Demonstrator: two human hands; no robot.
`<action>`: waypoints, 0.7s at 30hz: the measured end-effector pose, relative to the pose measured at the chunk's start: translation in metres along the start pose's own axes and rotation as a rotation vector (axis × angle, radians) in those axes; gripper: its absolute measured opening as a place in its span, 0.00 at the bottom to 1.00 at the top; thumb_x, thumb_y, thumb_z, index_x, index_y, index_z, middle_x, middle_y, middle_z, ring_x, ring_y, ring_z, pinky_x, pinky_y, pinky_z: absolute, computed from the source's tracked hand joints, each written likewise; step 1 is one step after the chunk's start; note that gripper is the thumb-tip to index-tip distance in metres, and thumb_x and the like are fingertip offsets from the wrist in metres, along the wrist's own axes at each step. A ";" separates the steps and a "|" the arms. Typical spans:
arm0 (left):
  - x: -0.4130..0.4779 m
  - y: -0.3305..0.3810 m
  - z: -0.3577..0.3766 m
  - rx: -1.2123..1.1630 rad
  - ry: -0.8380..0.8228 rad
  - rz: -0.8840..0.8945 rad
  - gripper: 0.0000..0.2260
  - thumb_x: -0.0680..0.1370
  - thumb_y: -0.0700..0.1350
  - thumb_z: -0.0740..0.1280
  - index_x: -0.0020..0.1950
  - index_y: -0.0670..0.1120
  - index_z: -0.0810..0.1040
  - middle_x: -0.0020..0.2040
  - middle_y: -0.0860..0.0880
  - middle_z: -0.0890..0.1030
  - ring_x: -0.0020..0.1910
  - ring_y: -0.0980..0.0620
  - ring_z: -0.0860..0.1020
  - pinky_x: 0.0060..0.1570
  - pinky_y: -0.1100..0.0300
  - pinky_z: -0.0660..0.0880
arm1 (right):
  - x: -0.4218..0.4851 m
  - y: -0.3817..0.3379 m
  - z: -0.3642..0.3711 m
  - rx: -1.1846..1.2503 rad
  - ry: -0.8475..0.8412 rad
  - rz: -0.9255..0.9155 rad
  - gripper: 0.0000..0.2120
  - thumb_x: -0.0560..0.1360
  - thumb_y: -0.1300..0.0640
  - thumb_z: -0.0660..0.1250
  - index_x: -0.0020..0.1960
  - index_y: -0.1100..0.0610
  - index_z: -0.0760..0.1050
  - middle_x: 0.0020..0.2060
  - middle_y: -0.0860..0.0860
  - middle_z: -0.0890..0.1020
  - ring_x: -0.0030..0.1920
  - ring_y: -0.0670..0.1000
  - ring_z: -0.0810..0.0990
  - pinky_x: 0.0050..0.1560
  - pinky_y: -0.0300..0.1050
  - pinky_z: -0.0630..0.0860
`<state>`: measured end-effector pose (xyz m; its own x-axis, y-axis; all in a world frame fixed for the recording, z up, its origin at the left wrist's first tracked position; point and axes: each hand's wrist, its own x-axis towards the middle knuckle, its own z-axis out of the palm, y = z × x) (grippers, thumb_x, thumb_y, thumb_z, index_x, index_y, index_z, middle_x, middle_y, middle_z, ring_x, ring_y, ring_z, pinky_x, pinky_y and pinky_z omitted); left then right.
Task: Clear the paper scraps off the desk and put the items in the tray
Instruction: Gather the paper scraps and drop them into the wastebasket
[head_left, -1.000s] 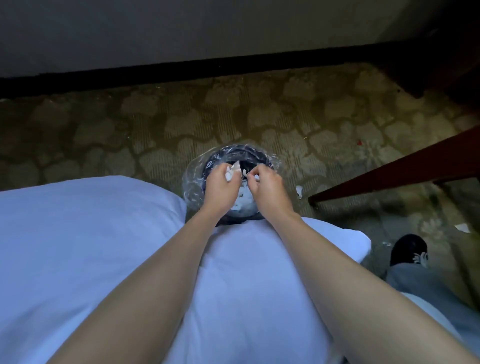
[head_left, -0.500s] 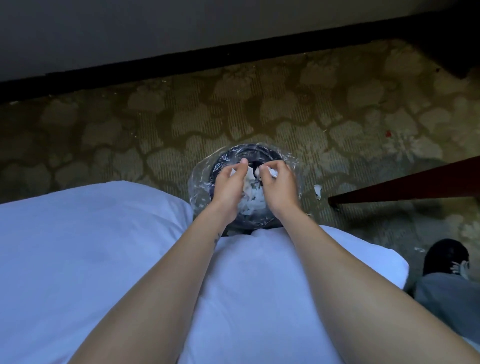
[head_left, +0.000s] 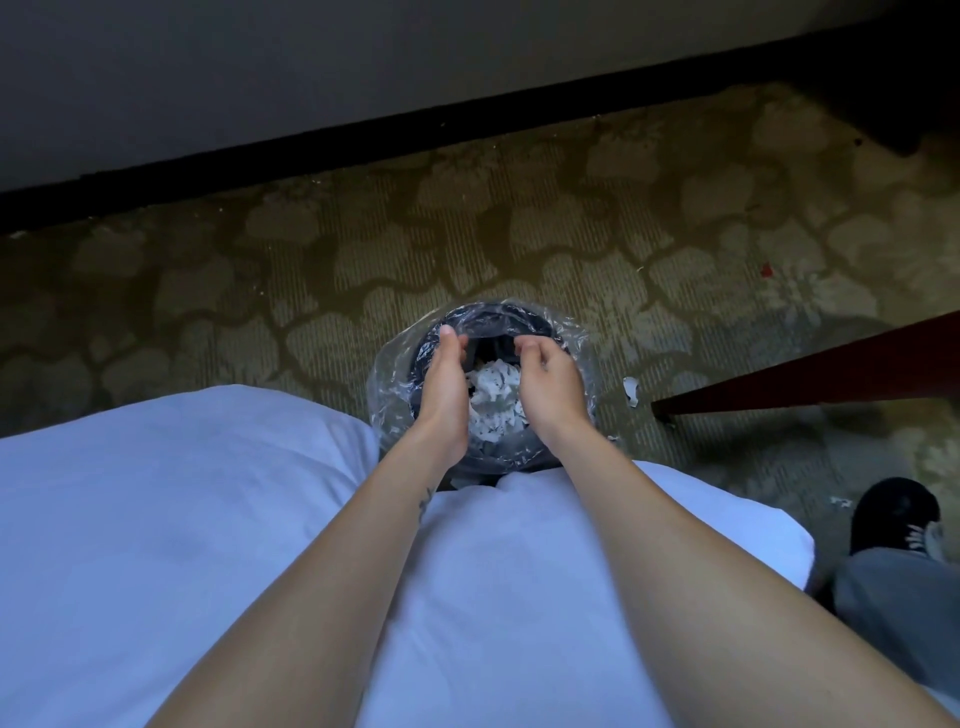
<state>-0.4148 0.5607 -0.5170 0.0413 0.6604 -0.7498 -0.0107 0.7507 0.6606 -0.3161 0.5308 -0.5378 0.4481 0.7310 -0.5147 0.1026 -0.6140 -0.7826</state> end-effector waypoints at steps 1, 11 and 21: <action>0.000 0.000 0.000 0.000 0.009 0.003 0.26 0.83 0.62 0.46 0.71 0.51 0.71 0.62 0.54 0.72 0.62 0.54 0.68 0.64 0.52 0.63 | 0.000 0.000 0.000 -0.001 0.003 -0.007 0.16 0.84 0.52 0.53 0.64 0.53 0.75 0.58 0.48 0.80 0.59 0.49 0.77 0.58 0.45 0.72; 0.003 -0.003 0.001 0.157 0.016 0.149 0.25 0.84 0.60 0.44 0.66 0.50 0.74 0.61 0.54 0.77 0.61 0.55 0.73 0.59 0.55 0.63 | -0.005 0.002 -0.010 0.019 0.029 -0.074 0.13 0.83 0.56 0.56 0.59 0.56 0.78 0.52 0.49 0.84 0.53 0.45 0.80 0.49 0.38 0.72; -0.033 -0.003 -0.001 0.519 -0.013 0.408 0.13 0.84 0.47 0.57 0.67 0.48 0.72 0.56 0.56 0.76 0.51 0.62 0.75 0.47 0.70 0.69 | -0.048 -0.004 -0.038 -0.197 -0.064 -0.163 0.15 0.83 0.51 0.55 0.61 0.52 0.78 0.53 0.47 0.83 0.53 0.49 0.79 0.55 0.50 0.77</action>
<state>-0.4171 0.5363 -0.4944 0.1476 0.8874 -0.4368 0.4550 0.3312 0.8266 -0.3041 0.4863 -0.4968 0.3553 0.8385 -0.4131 0.3427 -0.5280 -0.7770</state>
